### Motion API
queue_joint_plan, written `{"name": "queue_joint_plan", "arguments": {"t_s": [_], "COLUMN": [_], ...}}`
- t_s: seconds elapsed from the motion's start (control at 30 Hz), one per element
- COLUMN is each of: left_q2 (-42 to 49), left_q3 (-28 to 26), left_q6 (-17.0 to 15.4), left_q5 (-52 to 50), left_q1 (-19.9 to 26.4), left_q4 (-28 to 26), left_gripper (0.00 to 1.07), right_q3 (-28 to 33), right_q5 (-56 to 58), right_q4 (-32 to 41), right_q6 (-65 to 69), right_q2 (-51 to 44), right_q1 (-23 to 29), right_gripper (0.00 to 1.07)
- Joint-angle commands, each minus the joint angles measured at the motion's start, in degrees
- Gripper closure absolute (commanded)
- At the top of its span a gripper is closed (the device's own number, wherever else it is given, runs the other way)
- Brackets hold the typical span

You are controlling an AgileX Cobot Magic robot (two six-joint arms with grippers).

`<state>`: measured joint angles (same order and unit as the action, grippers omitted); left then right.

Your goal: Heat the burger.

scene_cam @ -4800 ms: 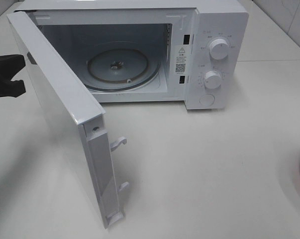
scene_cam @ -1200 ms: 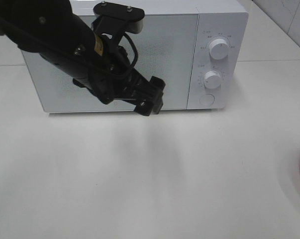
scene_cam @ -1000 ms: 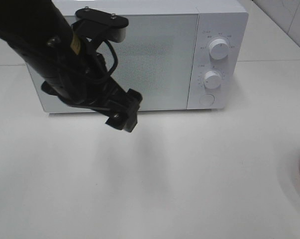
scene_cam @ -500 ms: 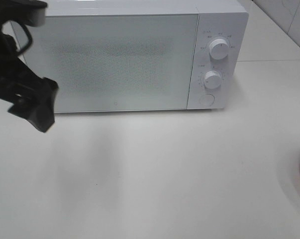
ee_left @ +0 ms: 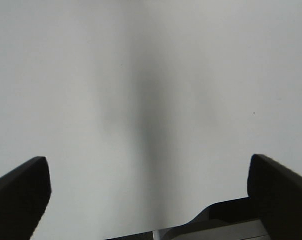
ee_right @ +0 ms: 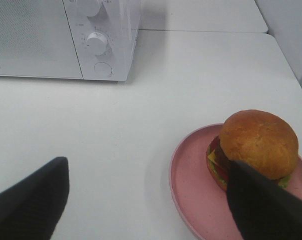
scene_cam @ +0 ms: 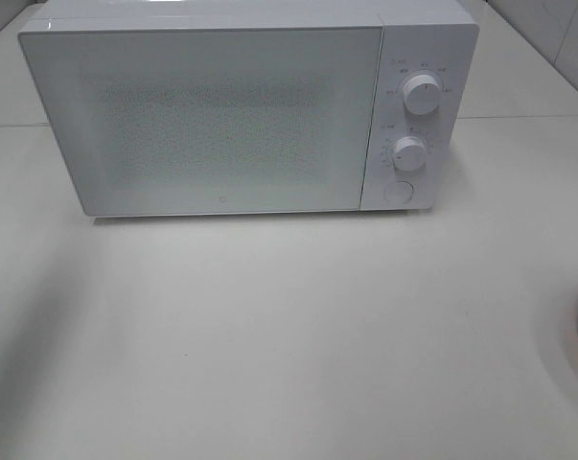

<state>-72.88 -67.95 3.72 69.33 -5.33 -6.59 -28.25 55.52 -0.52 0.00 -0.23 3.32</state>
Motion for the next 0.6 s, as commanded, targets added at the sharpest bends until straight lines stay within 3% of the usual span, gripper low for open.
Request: {"name": "queue_joint_plan", "arguments": {"t_s": [0.03, 0.2, 0.27, 0.3, 0.37, 0.6], "left_q2": [2.69, 7.28, 12.61, 12.61, 16.39, 26.24], "left_q3": [2.69, 10.49, 18.68, 18.68, 23.61, 30.02], "left_q6": [0.97, 0.69, 0.46, 0.46, 0.34, 0.23], "left_q5": [4.3, 1.15, -0.52, -0.52, -0.8, -1.83], "left_q1": [2.58, 4.76, 4.76, 4.76, 4.76, 4.76], "left_q4": [-1.32, -1.38, -1.32, -1.32, -1.32, -1.32], "left_gripper": [0.05, 0.05, 0.05, 0.05, 0.05, 0.05], "right_q3": [0.17, 0.17, 0.17, 0.17, 0.17, 0.17], "right_q5": [-0.52, -0.52, -0.52, -0.52, -0.52, -0.52], "right_q4": [-0.23, -0.23, -0.23, -0.23, -0.23, -0.23], "right_q6": [0.0, 0.0, 0.0, 0.0, 0.0, 0.0], "right_q2": [-1.72, -1.72, -1.72, -1.72, -1.72, -1.72], "right_q1": [-0.17, -0.17, -0.17, -0.17, -0.17, -0.17], "right_gripper": [0.31, 0.31, 0.31, 0.31, 0.31, 0.32]}}
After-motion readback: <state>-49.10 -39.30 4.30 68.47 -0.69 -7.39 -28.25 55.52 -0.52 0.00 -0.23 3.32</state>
